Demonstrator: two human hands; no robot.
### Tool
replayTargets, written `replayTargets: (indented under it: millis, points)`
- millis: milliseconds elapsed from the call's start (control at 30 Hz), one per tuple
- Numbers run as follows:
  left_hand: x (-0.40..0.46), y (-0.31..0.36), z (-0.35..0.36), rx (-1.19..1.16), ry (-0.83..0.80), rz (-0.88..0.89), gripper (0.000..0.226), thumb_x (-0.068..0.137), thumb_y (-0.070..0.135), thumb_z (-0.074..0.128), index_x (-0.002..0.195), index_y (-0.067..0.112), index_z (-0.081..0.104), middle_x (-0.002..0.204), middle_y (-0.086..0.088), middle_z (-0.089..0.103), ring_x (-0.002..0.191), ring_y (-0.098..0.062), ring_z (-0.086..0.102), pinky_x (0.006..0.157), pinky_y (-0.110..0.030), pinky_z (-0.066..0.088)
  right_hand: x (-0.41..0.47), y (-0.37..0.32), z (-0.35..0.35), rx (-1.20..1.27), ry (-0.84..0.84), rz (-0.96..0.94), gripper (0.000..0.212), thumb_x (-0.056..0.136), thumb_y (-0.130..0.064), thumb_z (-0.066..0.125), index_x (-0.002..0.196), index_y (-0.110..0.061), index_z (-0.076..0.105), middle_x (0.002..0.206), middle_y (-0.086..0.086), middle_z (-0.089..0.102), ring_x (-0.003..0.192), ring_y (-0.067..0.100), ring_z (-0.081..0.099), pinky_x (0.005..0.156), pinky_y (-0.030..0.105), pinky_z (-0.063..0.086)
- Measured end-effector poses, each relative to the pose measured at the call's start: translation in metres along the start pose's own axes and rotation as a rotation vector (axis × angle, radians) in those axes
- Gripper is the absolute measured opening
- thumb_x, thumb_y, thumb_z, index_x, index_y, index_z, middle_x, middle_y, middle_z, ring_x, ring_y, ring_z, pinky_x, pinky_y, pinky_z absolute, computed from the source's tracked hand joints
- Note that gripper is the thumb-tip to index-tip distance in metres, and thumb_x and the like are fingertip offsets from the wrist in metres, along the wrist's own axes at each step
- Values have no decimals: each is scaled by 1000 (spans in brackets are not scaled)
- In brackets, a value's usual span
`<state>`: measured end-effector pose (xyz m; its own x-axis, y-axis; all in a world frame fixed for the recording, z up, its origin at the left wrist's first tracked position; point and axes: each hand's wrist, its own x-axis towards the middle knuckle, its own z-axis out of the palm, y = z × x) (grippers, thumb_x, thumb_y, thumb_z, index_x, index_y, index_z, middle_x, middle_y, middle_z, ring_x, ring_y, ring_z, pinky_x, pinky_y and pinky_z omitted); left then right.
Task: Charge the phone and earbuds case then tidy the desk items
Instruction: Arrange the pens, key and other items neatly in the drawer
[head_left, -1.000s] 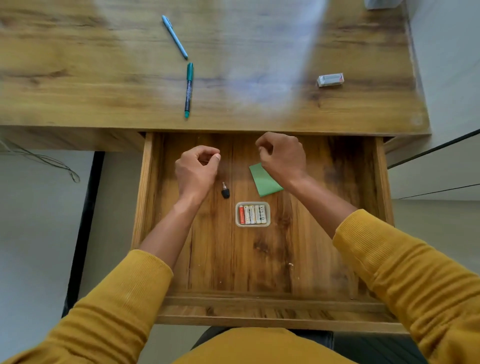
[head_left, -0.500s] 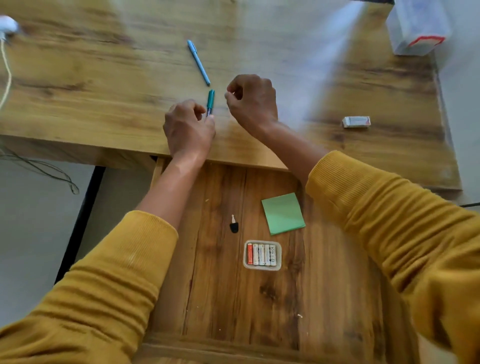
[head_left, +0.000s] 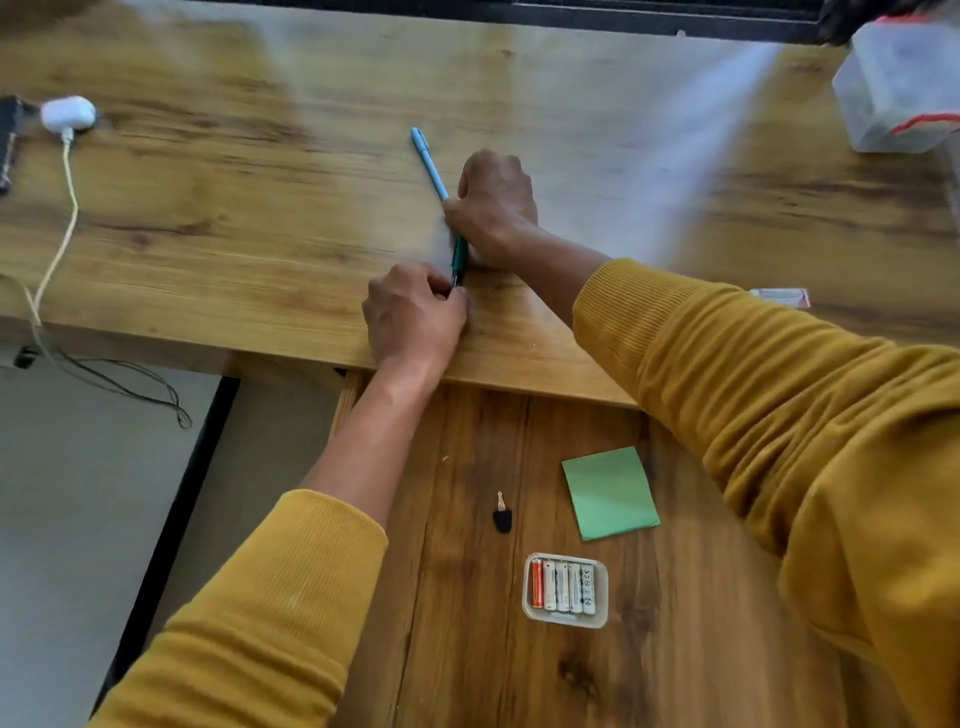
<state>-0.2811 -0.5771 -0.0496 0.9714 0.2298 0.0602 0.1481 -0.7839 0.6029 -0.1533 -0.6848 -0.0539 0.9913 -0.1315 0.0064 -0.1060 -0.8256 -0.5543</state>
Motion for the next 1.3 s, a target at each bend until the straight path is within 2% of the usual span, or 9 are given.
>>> replayTargets:
  millis: [233, 367, 467, 633, 733, 867, 1133, 1200, 1300]
  points:
    - [-10, 2, -5, -16, 30, 13, 17, 95, 31, 77, 102, 17, 83, 97, 0, 81, 89, -15, 74, 81, -22, 51, 3, -10, -6, -59, -62, -21, 23, 88, -7, 71, 109, -15, 66, 115, 8, 62, 104, 26, 62, 85, 38, 58]
    - [-21, -2, -16, -31, 50, -24, 18, 95, 33, 76, 100, 18, 84, 93, 1, 81, 86, -14, 73, 78, -21, 49, -4, -11, -16, -48, -53, 12, 21, 86, -14, 76, 101, -18, 61, 104, 5, 55, 101, 24, 61, 74, 33, 50]
    - [-34, -6, -28, -80, 45, -59, 17, 94, 32, 77, 97, 18, 85, 86, 3, 80, 83, -15, 73, 79, -24, 55, -24, -10, -25, 81, -25, 113, 25, 80, -23, 82, 93, -15, 63, 99, 4, 63, 92, 23, 65, 69, 33, 55]
    - [-76, -13, -45, -173, 55, -42, 19, 96, 31, 76, 104, 16, 83, 83, 7, 76, 71, 0, 67, 68, -13, 52, -104, -14, -51, 346, 23, 207, 15, 76, -28, 82, 78, -14, 76, 76, 0, 71, 77, 16, 71, 64, 31, 59]
    - [-105, -22, -49, -217, 50, -28, 19, 96, 33, 76, 101, 16, 82, 79, 11, 71, 70, 4, 66, 72, -23, 61, -173, -16, -59, 505, 28, 255, 15, 77, -29, 81, 68, -23, 72, 73, -1, 73, 77, 16, 72, 69, 36, 61]
    - [-140, -35, -57, -221, 29, -47, 19, 94, 34, 78, 98, 15, 82, 81, 7, 75, 75, -7, 72, 75, -29, 62, -259, -4, -50, 591, -12, 317, 17, 84, -26, 79, 70, -26, 70, 74, -5, 73, 78, 12, 73, 77, 44, 64]
    - [-213, -91, -50, -161, -149, -63, 11, 95, 28, 80, 97, 18, 80, 79, 11, 71, 71, -2, 71, 63, -22, 63, -370, 23, -4, 472, -38, 410, 7, 87, -23, 80, 84, -17, 79, 77, -6, 72, 74, 8, 68, 62, 25, 56]
    - [-224, -106, -44, -122, -173, -89, 12, 94, 29, 81, 95, 17, 81, 81, 7, 75, 71, -6, 72, 62, -30, 65, -383, 26, 8, 411, -67, 429, 7, 86, -21, 80, 83, -15, 79, 77, -3, 72, 71, 9, 67, 57, 19, 49]
    - [-236, -119, -40, -64, -189, -149, 12, 92, 28, 83, 94, 16, 82, 83, 1, 77, 72, -13, 75, 64, -38, 67, -400, 30, 27, 359, -160, 469, 6, 86, -16, 79, 81, -14, 76, 76, 1, 73, 70, 16, 72, 59, 33, 63]
